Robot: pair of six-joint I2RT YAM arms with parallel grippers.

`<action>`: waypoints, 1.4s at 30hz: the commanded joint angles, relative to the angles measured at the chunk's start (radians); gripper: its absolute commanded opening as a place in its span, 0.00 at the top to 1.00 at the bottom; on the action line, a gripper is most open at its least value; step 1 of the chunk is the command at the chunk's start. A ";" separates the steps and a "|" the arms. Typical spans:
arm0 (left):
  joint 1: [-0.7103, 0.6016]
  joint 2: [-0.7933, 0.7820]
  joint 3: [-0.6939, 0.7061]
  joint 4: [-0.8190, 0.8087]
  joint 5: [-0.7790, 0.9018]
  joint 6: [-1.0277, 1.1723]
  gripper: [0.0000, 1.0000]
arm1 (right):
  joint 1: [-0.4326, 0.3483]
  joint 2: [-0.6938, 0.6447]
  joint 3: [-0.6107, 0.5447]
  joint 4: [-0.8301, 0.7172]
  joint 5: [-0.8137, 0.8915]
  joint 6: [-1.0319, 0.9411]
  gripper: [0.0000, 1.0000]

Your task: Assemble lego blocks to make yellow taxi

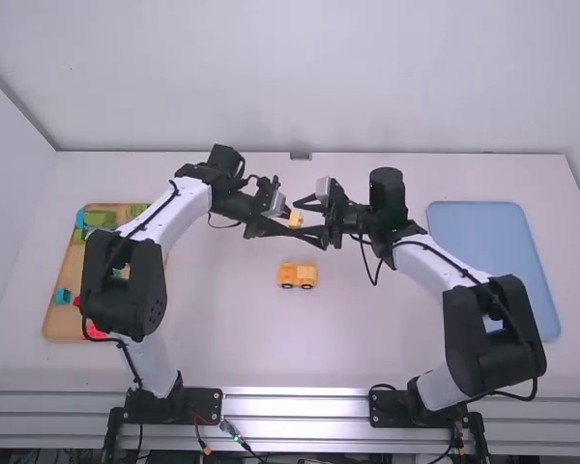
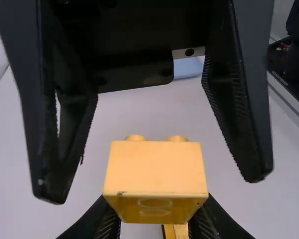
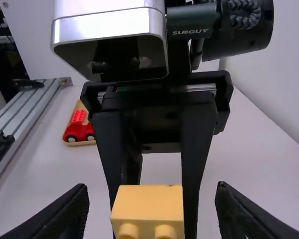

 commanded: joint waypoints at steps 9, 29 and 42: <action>-0.003 -0.037 -0.013 0.013 0.065 -0.023 0.98 | 0.008 -0.007 0.027 -0.017 0.064 0.008 0.47; -0.003 -0.037 -0.013 0.005 0.066 -0.022 0.82 | 0.019 -0.007 0.027 -0.011 0.063 0.000 0.71; -0.003 -0.037 -0.013 0.002 -0.164 -0.195 0.01 | 0.020 -0.007 0.028 -0.079 0.351 0.038 0.69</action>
